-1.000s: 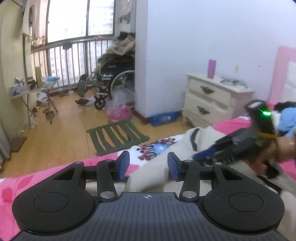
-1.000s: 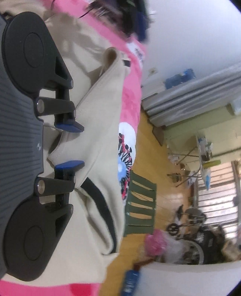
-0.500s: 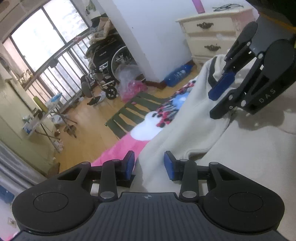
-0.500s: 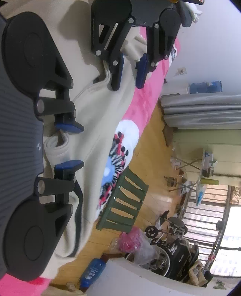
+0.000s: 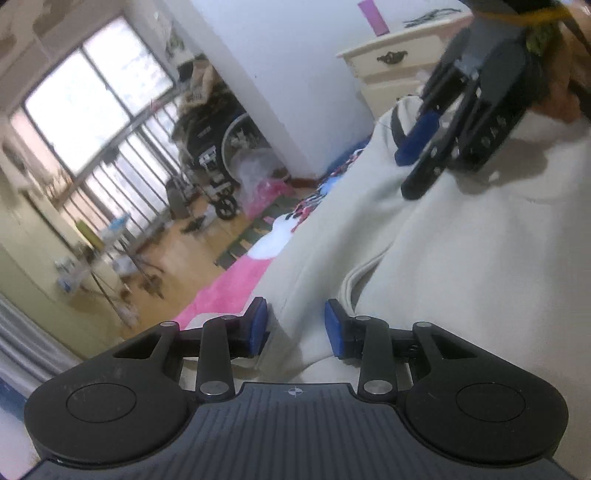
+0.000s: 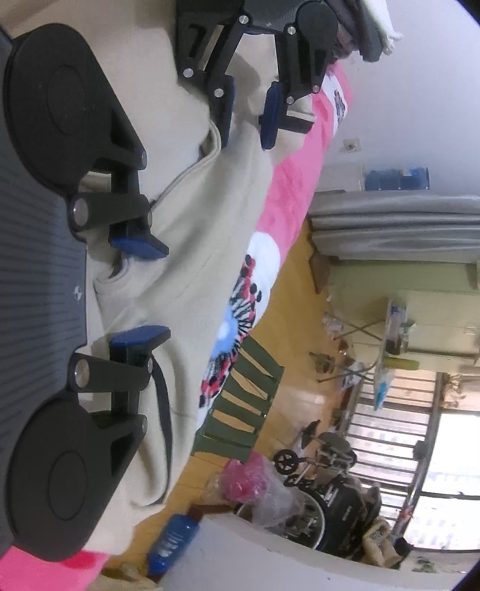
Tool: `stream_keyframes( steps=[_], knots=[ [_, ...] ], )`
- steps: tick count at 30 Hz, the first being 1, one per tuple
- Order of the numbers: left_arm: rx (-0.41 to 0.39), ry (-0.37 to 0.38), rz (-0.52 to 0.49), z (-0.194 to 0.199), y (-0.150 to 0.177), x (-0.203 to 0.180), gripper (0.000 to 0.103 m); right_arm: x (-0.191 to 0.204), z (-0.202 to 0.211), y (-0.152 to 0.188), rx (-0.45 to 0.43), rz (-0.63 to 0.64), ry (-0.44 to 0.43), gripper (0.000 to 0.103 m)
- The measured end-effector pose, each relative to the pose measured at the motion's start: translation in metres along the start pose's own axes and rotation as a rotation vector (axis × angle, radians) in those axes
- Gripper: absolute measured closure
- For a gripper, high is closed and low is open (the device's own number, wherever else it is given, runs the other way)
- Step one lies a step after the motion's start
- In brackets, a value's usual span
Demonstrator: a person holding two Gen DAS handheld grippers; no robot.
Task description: Fold clothes
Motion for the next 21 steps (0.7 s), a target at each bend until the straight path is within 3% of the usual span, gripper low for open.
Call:
stream_keyframes(
  steps=[3,4,8,13,15,17,18,21],
  knots=[
    [0.015,-0.008,-0.018,0.002,-0.007,0.003,0.063,0.0,0.01,-0.007,0.02,0.025,0.02,0.06],
    [0.016,-0.007,-0.02,0.005,-0.01,0.006,0.058,-0.001,0.015,-0.012,0.013,0.027,0.021,0.06],
    [0.002,0.03,0.024,0.023,-0.019,0.016,0.056,-0.007,0.037,-0.032,-0.049,0.019,0.031,0.06],
    [-0.052,0.031,0.132,0.028,-0.03,0.026,0.054,-0.015,0.035,-0.046,-0.086,-0.134,-0.016,0.064],
    [0.008,0.066,0.193,0.015,-0.025,0.024,0.054,-0.013,0.028,-0.042,-0.081,-0.226,-0.083,0.065],
    [0.103,0.102,0.263,-0.003,-0.01,0.017,0.054,-0.009,0.009,-0.022,-0.005,-0.278,-0.113,0.067],
    [0.1,0.094,0.267,-0.003,-0.008,0.014,0.054,-0.006,-0.002,-0.007,0.052,-0.272,-0.105,0.069],
    [0.082,0.082,0.273,0.003,-0.011,0.013,0.054,-0.01,-0.004,0.007,0.026,-0.305,-0.094,0.072]
  ],
)
Point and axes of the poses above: each gripper's, at about its wrist camera, not at the fingertips, and z roughly against the way its jaws point, x to its left, y to its underside, the point moved 8 cm from there along -z, roughly the way its jaws point, and after that the axes turned 5 degrees about y, right-handed, at the moved point
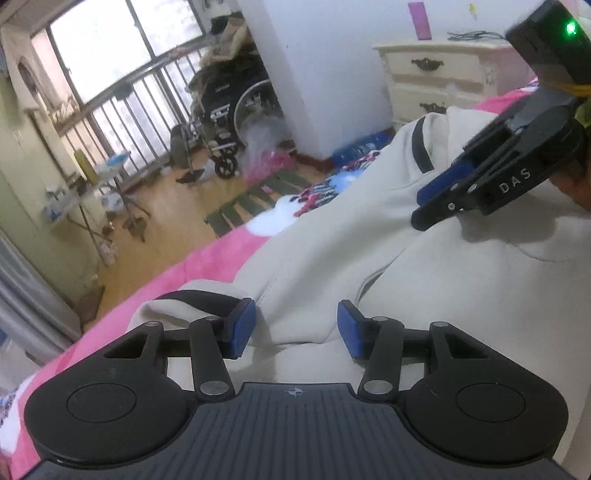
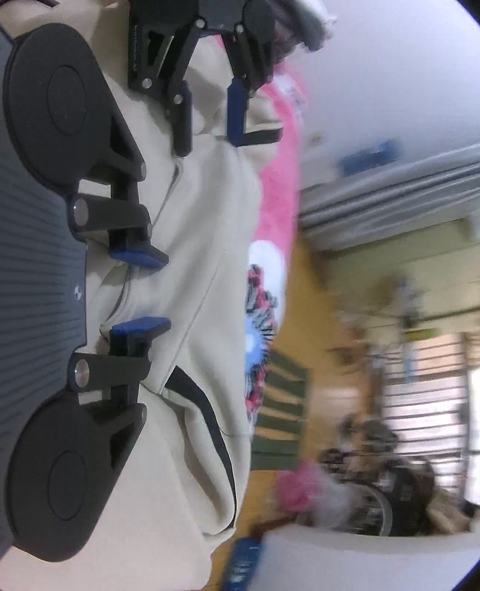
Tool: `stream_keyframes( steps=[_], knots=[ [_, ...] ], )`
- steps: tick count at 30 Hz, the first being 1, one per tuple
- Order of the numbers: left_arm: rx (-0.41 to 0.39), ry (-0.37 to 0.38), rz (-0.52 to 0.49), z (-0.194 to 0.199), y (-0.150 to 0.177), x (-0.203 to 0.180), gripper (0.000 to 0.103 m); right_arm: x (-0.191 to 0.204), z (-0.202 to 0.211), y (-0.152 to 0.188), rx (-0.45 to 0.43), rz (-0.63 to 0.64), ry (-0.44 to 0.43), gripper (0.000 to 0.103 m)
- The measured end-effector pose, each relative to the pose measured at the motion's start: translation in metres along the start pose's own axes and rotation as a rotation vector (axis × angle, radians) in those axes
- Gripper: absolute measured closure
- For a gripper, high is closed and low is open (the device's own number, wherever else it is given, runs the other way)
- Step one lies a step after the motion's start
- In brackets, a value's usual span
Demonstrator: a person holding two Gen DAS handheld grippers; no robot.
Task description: Fold clothes
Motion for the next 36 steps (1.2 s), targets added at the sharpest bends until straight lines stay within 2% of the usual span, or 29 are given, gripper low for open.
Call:
stream_keyframes(
  steps=[2,5,8,9,10,11,12,14,16,17,20,23,26,28,31,34,36],
  knots=[
    [-0.012,0.012,0.007,0.009,-0.006,0.004,0.054,-0.001,0.009,-0.013,0.019,-0.031,0.0,0.072],
    [-0.08,0.017,0.043,0.03,-0.02,0.018,0.054,-0.001,0.031,-0.039,-0.068,-0.036,-0.013,0.072],
    [-0.112,0.009,0.157,0.028,-0.032,0.041,0.054,-0.014,0.036,-0.058,-0.12,-0.101,-0.008,0.072],
    [-0.097,-0.004,0.199,0.021,-0.03,0.049,0.053,-0.02,0.03,-0.059,-0.114,-0.126,-0.001,0.072],
    [-0.05,-0.019,0.232,0.008,-0.024,0.056,0.053,-0.027,0.016,-0.051,-0.071,-0.143,0.022,0.072],
    [0.029,-0.034,0.251,-0.009,-0.012,0.061,0.053,-0.034,0.001,-0.04,-0.018,-0.157,0.049,0.073],
    [0.115,-0.048,0.266,-0.025,0.002,0.066,0.051,-0.042,-0.016,-0.024,0.027,-0.179,0.073,0.078],
    [0.117,-0.039,0.388,-0.027,0.011,0.078,0.048,-0.05,-0.018,-0.016,-0.025,-0.25,0.051,0.078],
    [0.113,-0.037,0.479,-0.015,0.011,0.088,0.048,-0.051,-0.008,-0.022,-0.012,-0.28,0.06,0.078],
    [0.101,-0.051,0.487,-0.006,0.009,0.092,0.048,-0.051,-0.002,-0.026,-0.004,-0.292,0.066,0.078],
    [0.056,-0.121,0.447,0.032,0.003,0.101,0.047,-0.051,0.039,-0.034,-0.051,-0.307,0.076,0.074],
    [-0.003,-0.114,0.461,0.085,0.0,0.11,0.044,-0.055,0.097,-0.036,-0.101,-0.398,0.026,0.073],
    [-0.012,-0.077,0.501,0.14,0.009,0.11,0.04,-0.059,0.157,-0.021,-0.106,-0.461,-0.006,0.066],
    [0.017,-0.034,0.543,0.169,0.026,0.102,0.038,-0.061,0.197,0.0,-0.086,-0.504,-0.019,0.056],
    [0.118,0.084,0.653,0.201,0.064,0.077,0.038,-0.067,0.245,0.043,-0.049,-0.579,-0.003,0.049],
    [0.244,0.22,0.789,0.214,0.112,0.042,0.038,-0.075,0.277,0.105,0.011,-0.695,0.042,0.049],
    [0.319,0.278,0.823,0.219,0.142,0.016,0.038,-0.084,0.286,0.145,0.045,-0.768,0.1,0.049]
  ],
)
Point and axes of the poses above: each gripper's, at about its wrist camera, not at the fingertips, and z roughly against the way its jaws point, x to its left, y to its underside, the point moved 8 cm from there along -z, roughly the way its jaws point, and after that the axes turned 5 degrees about y, right-handed, at the moved point
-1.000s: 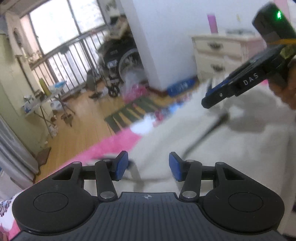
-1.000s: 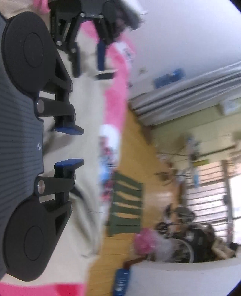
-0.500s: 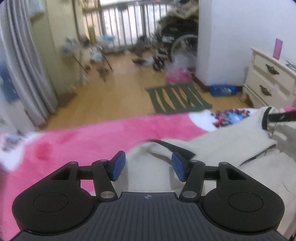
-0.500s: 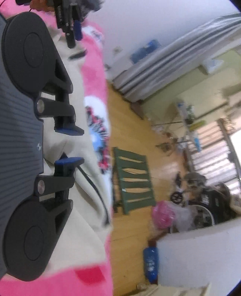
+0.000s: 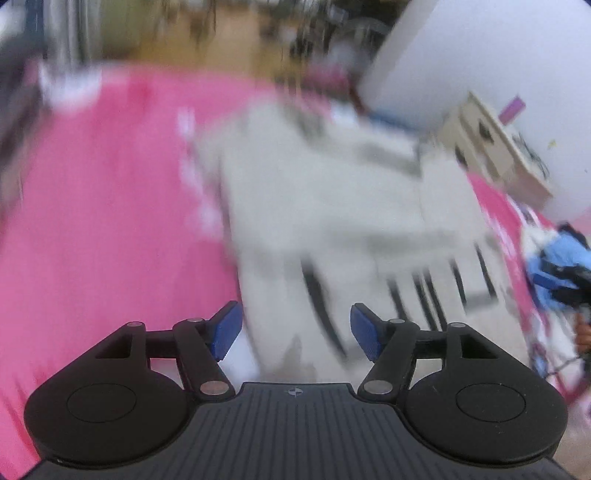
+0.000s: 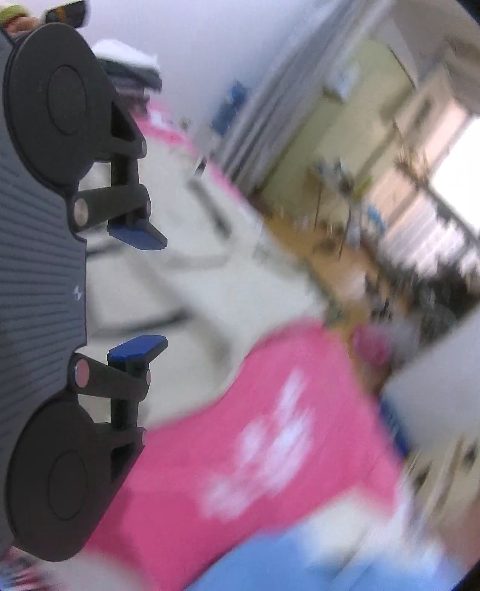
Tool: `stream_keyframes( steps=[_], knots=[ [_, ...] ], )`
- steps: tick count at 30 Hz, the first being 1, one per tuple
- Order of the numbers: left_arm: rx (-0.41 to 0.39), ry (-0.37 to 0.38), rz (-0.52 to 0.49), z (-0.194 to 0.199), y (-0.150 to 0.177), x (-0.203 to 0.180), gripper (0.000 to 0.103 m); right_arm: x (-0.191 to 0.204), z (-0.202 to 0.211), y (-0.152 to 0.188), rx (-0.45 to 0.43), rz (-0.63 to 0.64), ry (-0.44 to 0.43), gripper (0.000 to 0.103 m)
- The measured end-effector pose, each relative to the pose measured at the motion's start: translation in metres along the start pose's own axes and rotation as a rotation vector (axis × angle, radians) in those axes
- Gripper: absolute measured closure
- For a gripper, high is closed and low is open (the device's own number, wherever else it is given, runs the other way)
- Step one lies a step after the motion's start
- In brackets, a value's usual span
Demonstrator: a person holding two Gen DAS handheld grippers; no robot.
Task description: Fold clothes
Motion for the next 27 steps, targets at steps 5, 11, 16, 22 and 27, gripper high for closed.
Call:
stream_keyframes(
  steps=[5,11,16,22,27],
  knots=[
    [0.128,-0.04,-0.014,-0.02,0.056,0.004,0.038,-0.069,-0.002,0.025,-0.014,-0.184,0.074,0.048],
    [0.264,0.023,0.04,-0.046,0.094,-0.008,0.038,-0.094,-0.016,0.058,0.043,-0.356,-0.035,0.049],
    [0.342,0.051,0.078,-0.071,0.108,-0.013,0.044,-0.076,-0.02,0.103,0.158,-0.391,-0.151,0.049],
    [0.342,0.036,0.027,-0.066,0.114,-0.017,0.059,-0.046,-0.042,0.129,0.264,-0.406,-0.253,0.056],
    [0.341,0.019,-0.004,-0.065,0.114,-0.018,0.071,-0.017,-0.067,0.147,0.325,-0.428,-0.325,0.063]
  ],
)
Point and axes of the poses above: each gripper's, at about its wrist camera, not at the fingertips, and z roughly against the way its jaws point, x to its left, y to its underside, the point moved 8 cm from there along -z, roughly the way its jaws point, and after that the axes turned 5 degrees about y, right-handed, at the moved point
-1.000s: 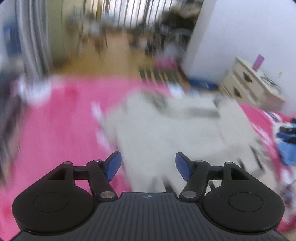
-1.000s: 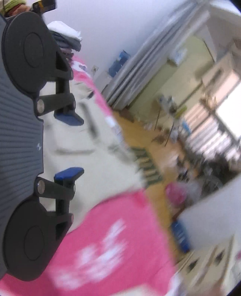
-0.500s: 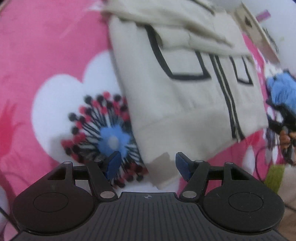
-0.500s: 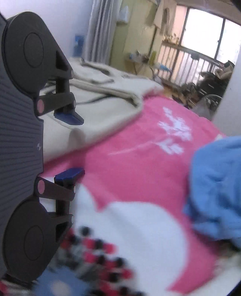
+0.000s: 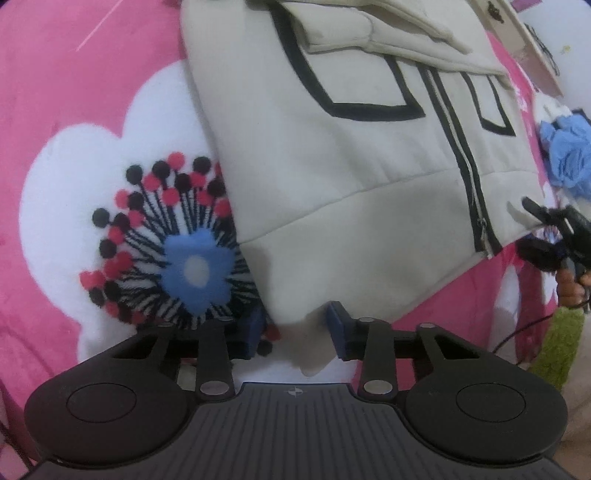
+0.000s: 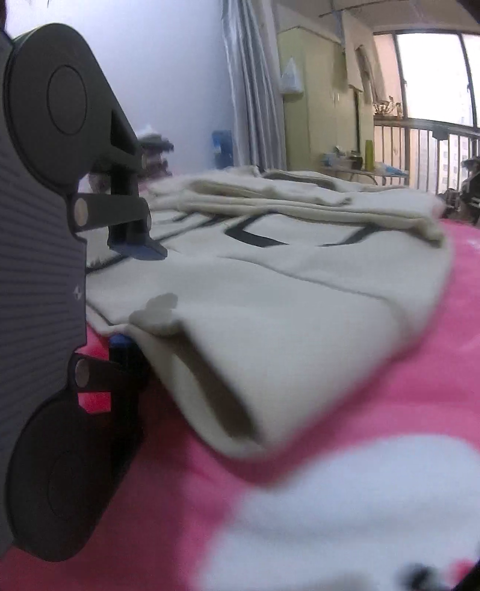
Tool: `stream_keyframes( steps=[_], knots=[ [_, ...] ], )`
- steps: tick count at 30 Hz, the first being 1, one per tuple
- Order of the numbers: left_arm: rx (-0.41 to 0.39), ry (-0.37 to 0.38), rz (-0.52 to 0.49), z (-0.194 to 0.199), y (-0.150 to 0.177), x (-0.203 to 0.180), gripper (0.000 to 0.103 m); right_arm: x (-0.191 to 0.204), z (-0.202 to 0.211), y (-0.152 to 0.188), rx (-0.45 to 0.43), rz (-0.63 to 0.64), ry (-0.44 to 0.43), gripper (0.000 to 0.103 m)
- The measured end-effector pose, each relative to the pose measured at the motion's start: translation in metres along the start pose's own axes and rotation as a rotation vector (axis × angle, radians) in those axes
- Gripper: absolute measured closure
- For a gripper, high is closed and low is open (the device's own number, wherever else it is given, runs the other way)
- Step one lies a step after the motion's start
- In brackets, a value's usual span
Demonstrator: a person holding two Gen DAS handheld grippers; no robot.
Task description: Fold clothes
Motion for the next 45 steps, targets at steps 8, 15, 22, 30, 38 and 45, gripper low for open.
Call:
stream_keyframes(
  steps=[8,15,22,30,38,45],
  knots=[
    [-0.029,-0.022,-0.095,-0.004,-0.004,-0.011,0.091,0.022,-0.05,0.031,0.136,0.063,-0.013,0.088],
    [-0.133,-0.021,-0.215,0.015,-0.004,-0.028,0.098,0.058,-0.037,0.043,0.11,0.222,-0.032,0.096],
    [-0.39,0.104,-0.271,0.074,-0.026,-0.049,0.099,0.116,-0.011,0.036,0.045,0.415,-0.062,0.096],
    [-0.613,0.186,-0.191,0.125,-0.092,-0.055,0.099,0.203,-0.008,-0.002,-0.036,0.591,-0.069,0.096],
    [-0.737,0.191,-0.098,0.15,-0.177,-0.027,0.099,0.286,-0.058,-0.068,-0.038,0.696,-0.017,0.096],
    [-0.848,0.16,-0.003,0.141,-0.27,0.013,0.099,0.316,-0.143,-0.152,-0.033,0.657,0.038,0.095]
  ],
)
Point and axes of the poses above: each gripper's, at about its wrist camera, not at the fingertips, and z roughly against the way its jaws point, x to its left, y to its underside, the point moved 8 cm from there along -z, roughly the way its jaws point, and after that the axes turned 5 degrees about y, right-handed, at the moved point
